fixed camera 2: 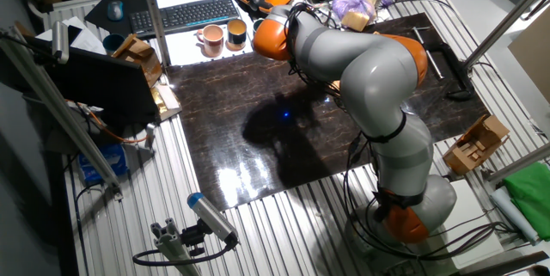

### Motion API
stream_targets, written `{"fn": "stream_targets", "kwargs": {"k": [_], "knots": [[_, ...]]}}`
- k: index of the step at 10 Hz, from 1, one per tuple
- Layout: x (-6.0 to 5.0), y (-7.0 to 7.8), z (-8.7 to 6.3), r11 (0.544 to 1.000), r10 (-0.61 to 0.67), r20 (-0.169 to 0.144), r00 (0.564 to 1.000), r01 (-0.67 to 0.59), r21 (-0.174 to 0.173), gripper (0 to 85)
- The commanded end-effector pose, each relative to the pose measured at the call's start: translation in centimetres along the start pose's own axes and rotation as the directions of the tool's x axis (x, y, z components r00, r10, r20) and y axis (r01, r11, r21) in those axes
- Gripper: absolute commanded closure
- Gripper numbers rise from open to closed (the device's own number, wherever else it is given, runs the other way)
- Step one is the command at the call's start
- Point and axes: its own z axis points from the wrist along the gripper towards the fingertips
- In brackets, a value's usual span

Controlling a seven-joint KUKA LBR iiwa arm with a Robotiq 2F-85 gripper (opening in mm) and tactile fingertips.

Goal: Take the cup off the cup rack

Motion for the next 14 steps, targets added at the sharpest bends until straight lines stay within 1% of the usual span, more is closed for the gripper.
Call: {"fn": "stream_targets", "kwargs": {"k": [1, 4, 6, 8, 9, 10, 12, 13, 14], "knots": [[-0.01, 0.00, -0.01, 1.000, -0.002, -0.002, 1.000, 0.002, 0.000, 84.0], [0.02, 0.02, -0.07, 1.000, 0.000, -0.005, 1.000, 0.000, 0.006, 84.0], [0.01, 0.01, 0.10, 1.000, -0.002, -0.011, 1.000, 0.002, 0.002, 84.0], [0.01, 0.01, 0.10, 1.000, -0.016, -0.038, 0.999, 0.016, 0.002, 84.0], [0.01, 0.01, 0.10, 1.000, -0.017, -0.060, 0.998, 0.018, 0.009, 84.0], [0.01, 0.01, 0.10, 1.000, 0.008, -0.062, 0.998, -0.007, 0.024, 84.0], [0.01, 0.01, 0.10, 1.000, 0.015, -0.029, 0.999, -0.014, 0.015, 84.0], [0.01, 0.01, 0.10, 1.000, 0.012, -0.021, 1.000, -0.012, 0.011, 84.0], [0.01, 0.01, 0.10, 1.000, 0.009, -0.029, 1.000, -0.008, 0.016, 84.0]]}}
